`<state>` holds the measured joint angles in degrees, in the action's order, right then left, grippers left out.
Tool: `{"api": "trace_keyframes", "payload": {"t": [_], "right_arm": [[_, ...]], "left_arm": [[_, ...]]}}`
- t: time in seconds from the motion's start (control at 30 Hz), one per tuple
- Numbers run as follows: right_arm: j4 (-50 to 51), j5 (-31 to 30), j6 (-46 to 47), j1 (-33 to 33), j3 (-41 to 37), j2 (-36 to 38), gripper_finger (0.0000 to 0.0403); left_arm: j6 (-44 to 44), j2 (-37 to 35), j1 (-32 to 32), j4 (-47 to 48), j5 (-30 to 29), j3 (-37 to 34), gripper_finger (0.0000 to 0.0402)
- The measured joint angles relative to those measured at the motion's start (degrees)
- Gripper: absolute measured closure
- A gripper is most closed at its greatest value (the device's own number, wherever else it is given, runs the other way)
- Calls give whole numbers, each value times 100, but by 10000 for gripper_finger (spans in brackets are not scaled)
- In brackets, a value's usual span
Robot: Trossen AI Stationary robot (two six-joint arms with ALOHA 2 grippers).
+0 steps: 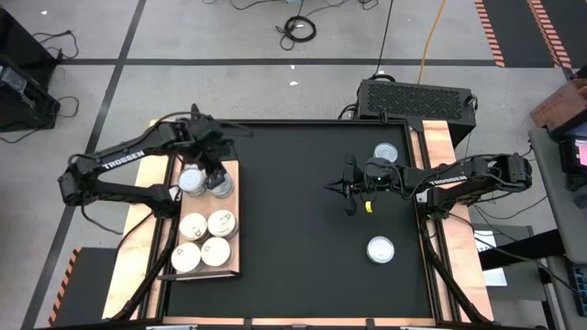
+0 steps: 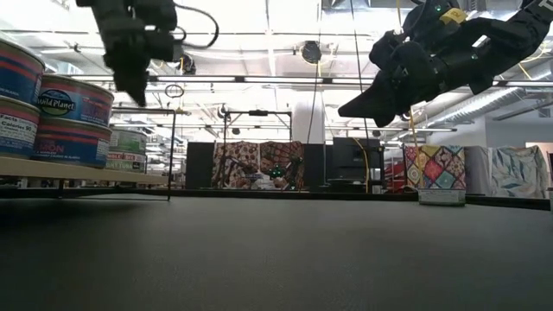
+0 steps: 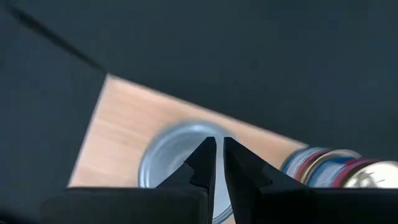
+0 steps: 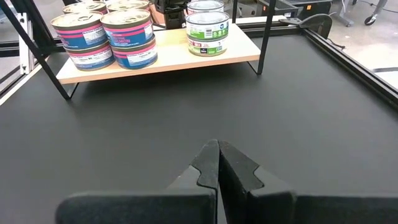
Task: Stack canned seafood by type on shelf
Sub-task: Move the top green tuna can to the center of the table
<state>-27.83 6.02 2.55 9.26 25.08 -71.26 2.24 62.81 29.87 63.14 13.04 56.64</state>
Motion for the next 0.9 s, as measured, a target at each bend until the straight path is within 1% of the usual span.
{"api": "trace_keyframes", "payload": {"t": [0.07,0.13,0.2,0.27,0.33,0.43,0.53,0.6,0.67,0.77,0.83,0.9], "right_arm": [[10,0,0,0,0,0,403],[49,-22,12,0,0,0,403],[114,-92,139,2,0,4,403],[508,-365,215,30,80,87,403],[1254,-925,295,85,307,224,403],[2742,-2239,588,198,834,417,403],[4324,-3529,1195,429,1431,444,403],[5321,-4030,1715,718,1754,444,403],[6203,-4178,2196,1138,1998,370,403],[7394,-4193,2557,1974,2194,263,403],[7755,-4155,2597,2597,2279,164,403],[8050,-3950,2469,3186,2323,73,403]], "left_arm": [[-2,-2,0,13,1,242,369],[-9,-7,-9,-187,4,420,369],[-39,-58,-80,-736,3,422,369],[-35,-107,-221,-1509,4,312,369],[-33,-113,-400,-2300,7,184,369],[4,-105,-769,-3349,-89,40,369],[316,-111,-1378,-4633,-409,-242,369],[595,-105,-1790,-5266,-618,-491,369],[869,-105,-2153,-5717,-935,-727,369],[1037,-108,-2531,-6129,-1336,-1131,369],[1038,-103,-2652,-6507,-1373,-1437,369],[1035,-104,-2731,-6996,-1368,-1712,369]]}}
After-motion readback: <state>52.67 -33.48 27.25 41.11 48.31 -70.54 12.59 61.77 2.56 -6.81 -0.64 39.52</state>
